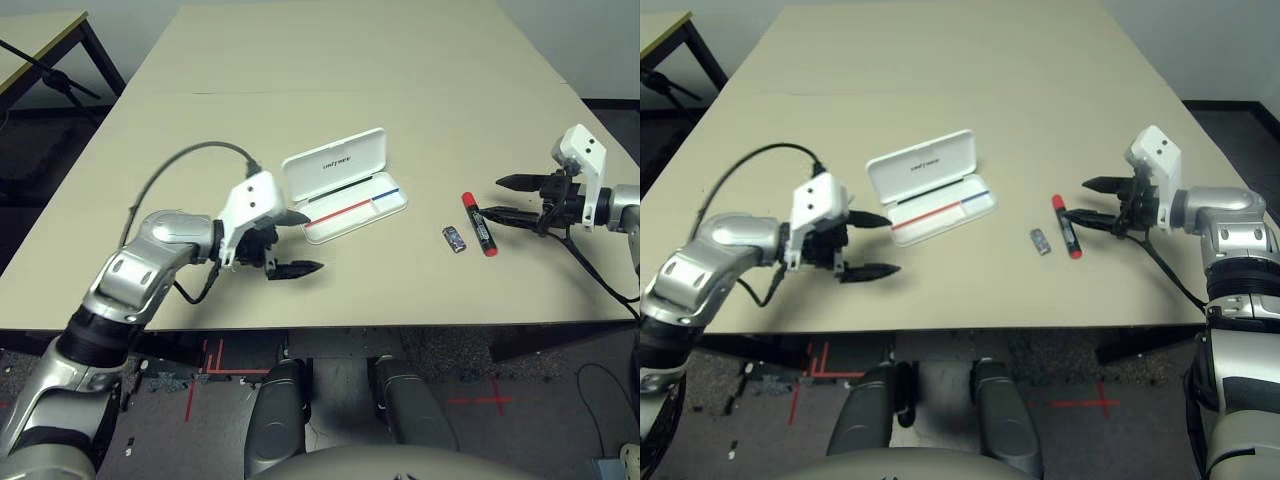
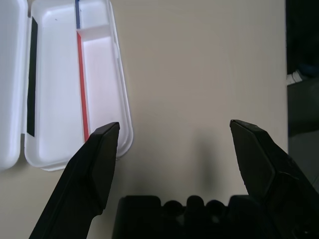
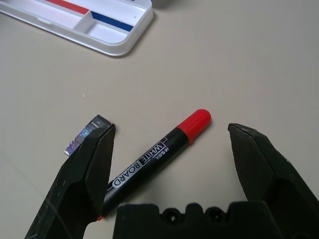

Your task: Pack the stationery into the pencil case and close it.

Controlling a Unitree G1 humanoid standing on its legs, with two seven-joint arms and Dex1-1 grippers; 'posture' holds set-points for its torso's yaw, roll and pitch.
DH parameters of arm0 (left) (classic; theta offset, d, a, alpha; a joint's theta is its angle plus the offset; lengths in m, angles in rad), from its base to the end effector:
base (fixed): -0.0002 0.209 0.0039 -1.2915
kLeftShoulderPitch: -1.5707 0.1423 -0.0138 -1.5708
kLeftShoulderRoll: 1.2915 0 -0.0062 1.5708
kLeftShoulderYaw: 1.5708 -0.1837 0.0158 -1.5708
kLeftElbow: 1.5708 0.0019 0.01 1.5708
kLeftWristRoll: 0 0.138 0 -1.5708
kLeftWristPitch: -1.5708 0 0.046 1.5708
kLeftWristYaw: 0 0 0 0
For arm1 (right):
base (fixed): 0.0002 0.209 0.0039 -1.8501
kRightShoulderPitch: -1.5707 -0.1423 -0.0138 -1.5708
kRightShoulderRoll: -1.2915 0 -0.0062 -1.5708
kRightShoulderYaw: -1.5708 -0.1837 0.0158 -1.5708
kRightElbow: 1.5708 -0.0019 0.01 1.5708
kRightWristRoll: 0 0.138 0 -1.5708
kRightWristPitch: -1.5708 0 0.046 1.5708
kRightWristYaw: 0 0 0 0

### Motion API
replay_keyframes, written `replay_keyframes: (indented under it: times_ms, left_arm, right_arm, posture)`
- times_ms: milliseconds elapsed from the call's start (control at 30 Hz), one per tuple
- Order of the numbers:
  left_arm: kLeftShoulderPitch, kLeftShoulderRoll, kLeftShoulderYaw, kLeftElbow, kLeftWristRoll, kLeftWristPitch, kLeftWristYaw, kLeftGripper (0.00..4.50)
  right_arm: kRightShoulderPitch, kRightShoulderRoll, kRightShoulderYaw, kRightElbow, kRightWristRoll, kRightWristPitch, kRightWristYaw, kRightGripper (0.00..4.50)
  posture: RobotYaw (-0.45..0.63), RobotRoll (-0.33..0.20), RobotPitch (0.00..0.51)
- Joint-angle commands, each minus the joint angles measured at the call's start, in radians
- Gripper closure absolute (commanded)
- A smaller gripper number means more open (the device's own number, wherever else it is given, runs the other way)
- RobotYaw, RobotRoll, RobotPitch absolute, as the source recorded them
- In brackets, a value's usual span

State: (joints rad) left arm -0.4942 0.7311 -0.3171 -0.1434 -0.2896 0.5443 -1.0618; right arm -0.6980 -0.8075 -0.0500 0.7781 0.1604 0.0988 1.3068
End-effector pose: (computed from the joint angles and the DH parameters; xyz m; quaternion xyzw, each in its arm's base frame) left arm 0.2669 0.1925 0.1616 0.2257 0.1693 -0.5794 0.7647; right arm 0.2920 -0.3412 0.1703 -0.1557 0.1648 0.4142 0.8815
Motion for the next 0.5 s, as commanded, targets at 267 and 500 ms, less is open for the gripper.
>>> replay_keyframes:
  times_ms: [267,500]
  left_arm:
    - [-0.107,-0.092,-0.084,0.151,0.116,-0.027,-0.02,0.04]
    - [-0.132,-0.134,-0.115,0.221,0.167,-0.032,-0.035,0.04]
  right_arm:
    - [0.011,0.003,0.01,-0.018,-0.011,-0.008,-0.003,0.0]
    - [0.02,0.005,0.007,-0.033,-0.01,-0.012,-0.011,0.0]
  posture:
    - [-0.02,0.0,0.115]
    - [-0.03,0.0,0.118]
